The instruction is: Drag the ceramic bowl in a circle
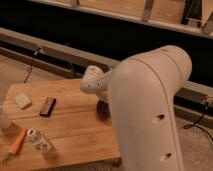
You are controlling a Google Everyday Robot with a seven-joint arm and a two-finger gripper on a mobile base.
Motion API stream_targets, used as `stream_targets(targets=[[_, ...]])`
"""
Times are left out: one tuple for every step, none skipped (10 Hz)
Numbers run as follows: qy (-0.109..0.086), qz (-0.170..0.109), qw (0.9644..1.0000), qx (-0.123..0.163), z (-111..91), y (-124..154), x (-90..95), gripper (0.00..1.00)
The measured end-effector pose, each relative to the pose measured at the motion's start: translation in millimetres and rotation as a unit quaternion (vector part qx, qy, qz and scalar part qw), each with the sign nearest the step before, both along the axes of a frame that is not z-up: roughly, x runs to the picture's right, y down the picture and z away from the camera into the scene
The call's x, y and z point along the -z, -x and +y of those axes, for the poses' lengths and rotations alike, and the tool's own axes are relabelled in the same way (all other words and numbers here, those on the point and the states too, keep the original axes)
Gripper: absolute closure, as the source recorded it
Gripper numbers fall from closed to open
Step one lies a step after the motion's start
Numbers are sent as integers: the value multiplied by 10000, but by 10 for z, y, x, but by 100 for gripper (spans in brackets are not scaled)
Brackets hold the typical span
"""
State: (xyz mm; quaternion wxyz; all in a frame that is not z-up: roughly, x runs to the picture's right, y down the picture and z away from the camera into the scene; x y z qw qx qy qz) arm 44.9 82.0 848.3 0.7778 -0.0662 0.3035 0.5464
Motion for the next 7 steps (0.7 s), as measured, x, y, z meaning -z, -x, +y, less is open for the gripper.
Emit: stream_targets(targets=[[13, -16, 10000, -38, 37, 63, -84, 100], [26, -54, 9999, -114, 89, 111, -191, 100], [24, -96, 9998, -174, 115, 158, -277, 100], [37, -144, 9996, -257, 141, 221, -349, 100], [45, -201, 9993, -324, 156, 293, -408, 100], [12, -322, 9987, -382, 134, 424, -497, 100], [-20, -452, 9981, -421, 100, 558, -557, 100]])
